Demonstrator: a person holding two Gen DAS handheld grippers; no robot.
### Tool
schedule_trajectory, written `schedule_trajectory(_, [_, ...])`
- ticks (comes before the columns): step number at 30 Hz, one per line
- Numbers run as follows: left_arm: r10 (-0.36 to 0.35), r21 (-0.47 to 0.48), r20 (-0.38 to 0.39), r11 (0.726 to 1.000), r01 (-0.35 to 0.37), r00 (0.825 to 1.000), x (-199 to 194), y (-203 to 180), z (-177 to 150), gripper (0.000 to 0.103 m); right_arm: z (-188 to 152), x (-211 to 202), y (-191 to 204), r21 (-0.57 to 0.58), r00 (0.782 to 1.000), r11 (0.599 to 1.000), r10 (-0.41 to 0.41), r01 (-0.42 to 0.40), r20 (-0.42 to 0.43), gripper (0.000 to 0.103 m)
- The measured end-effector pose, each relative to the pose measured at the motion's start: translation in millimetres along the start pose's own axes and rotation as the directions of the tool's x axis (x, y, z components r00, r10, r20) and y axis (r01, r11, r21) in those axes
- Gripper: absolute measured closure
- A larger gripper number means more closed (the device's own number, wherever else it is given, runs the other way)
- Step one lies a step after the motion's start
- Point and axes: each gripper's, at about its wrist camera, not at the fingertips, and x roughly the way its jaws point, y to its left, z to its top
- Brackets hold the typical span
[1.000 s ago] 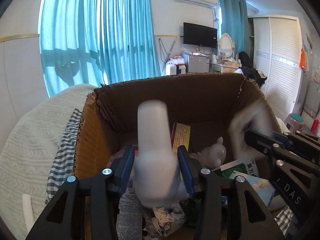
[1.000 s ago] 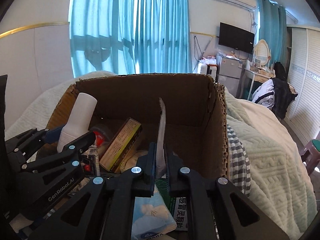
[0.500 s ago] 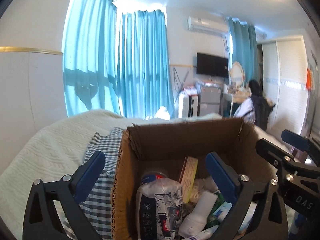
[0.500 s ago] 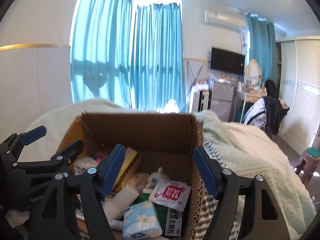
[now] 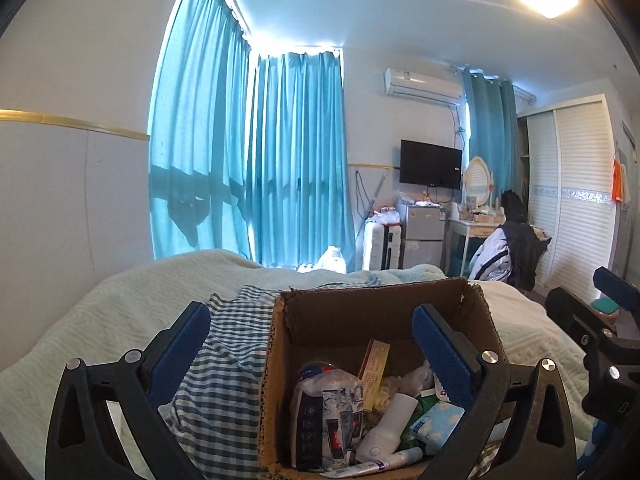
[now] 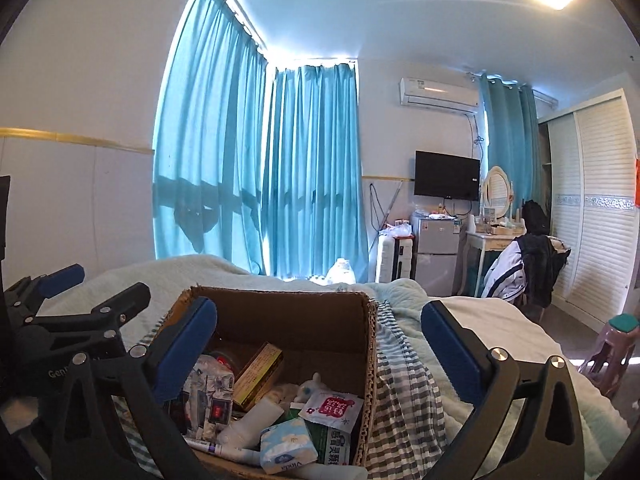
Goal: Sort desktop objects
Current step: 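Withdraw both open tools from the box toward the black ring and comb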
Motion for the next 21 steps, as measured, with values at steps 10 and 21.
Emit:
schedule_trajectory(10, [0.003,-0.025,-0.008,1.000,-0.003,1.000,-29,12,-18,0.000,-14,-36,-11,0.006,1.000,1.000,0.019,-0.019,-0.020,0.000])
schedule_trajectory(21, [-0.012,0.024,-0.110,1.000,0.015,0.994,-42,8,-55,0.000,-51,-54,9,-0.085,0.990,0.987,0.131,-0.136,-0.057,0.000])
